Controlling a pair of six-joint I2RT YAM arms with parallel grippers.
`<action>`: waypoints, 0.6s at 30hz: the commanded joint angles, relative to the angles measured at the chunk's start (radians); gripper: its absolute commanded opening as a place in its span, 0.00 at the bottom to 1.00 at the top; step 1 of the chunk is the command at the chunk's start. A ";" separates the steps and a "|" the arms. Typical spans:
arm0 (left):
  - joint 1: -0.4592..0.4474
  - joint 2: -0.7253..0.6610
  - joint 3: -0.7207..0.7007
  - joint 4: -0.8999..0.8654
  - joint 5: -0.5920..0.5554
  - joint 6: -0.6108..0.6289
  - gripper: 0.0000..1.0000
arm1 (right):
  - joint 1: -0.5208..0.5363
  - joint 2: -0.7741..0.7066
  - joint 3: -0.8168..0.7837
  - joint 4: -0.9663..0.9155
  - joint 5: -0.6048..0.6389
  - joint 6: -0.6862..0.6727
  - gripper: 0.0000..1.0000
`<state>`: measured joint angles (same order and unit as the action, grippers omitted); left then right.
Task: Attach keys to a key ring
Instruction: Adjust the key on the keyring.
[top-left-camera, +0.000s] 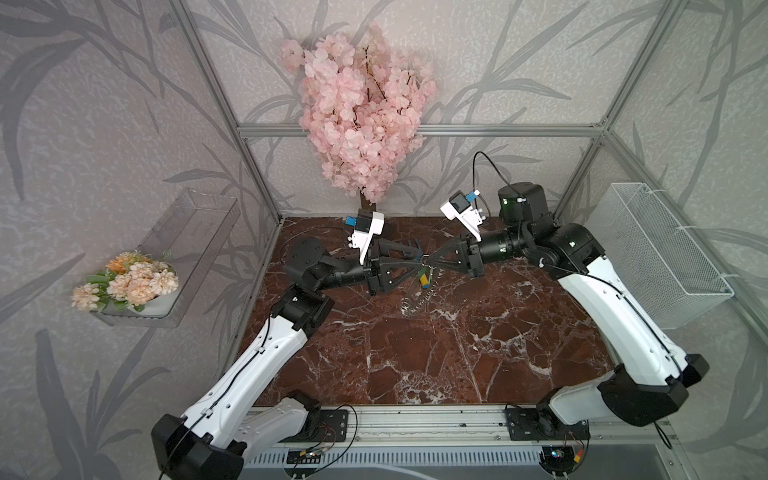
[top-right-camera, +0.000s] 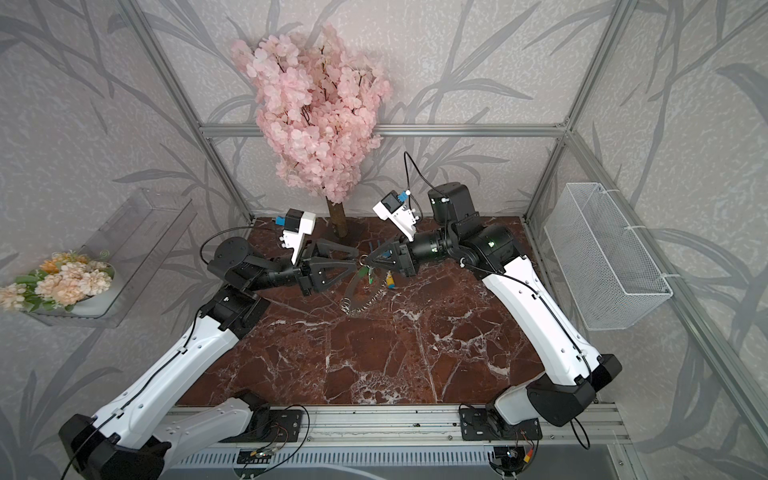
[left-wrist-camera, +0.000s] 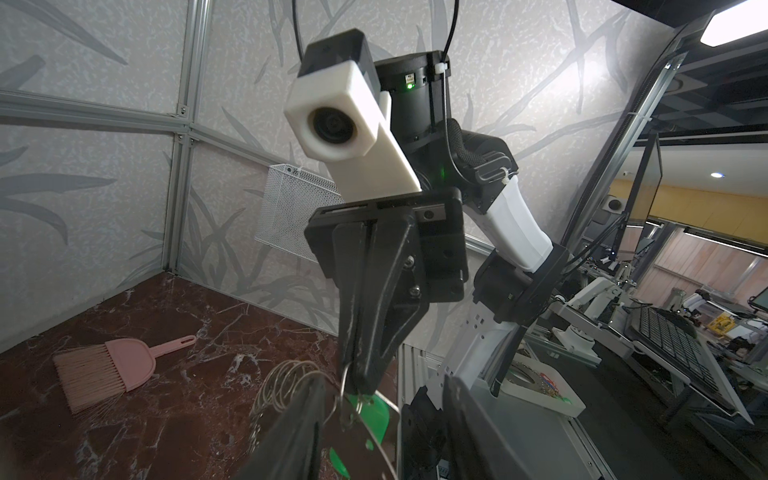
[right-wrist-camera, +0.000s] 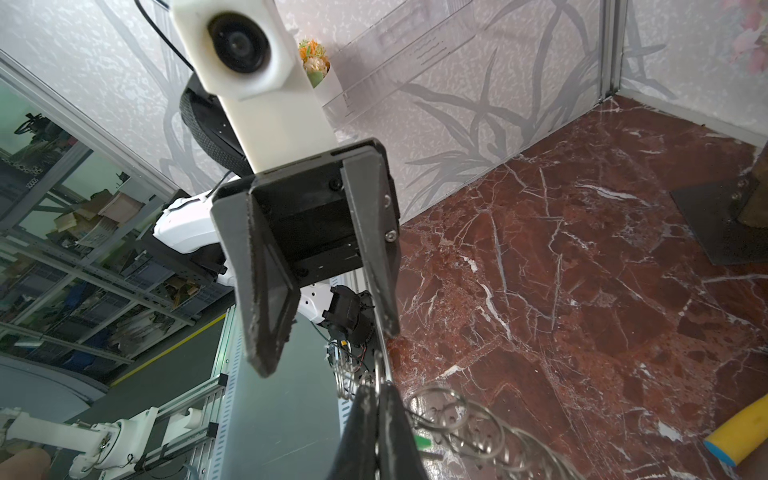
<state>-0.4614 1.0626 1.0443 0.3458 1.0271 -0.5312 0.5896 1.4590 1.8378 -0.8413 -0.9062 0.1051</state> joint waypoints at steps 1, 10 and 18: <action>0.006 -0.015 0.000 -0.016 -0.013 0.029 0.51 | -0.004 -0.008 0.044 0.036 -0.051 0.005 0.00; 0.005 -0.016 -0.005 -0.009 -0.018 0.031 0.61 | 0.001 -0.019 0.030 0.060 -0.068 0.023 0.00; 0.001 -0.032 -0.041 0.041 -0.031 0.002 0.65 | 0.009 0.000 0.027 0.085 -0.066 0.033 0.00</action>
<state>-0.4606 1.0573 1.0149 0.3382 1.0077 -0.5213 0.5926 1.4590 1.8378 -0.8097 -0.9443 0.1307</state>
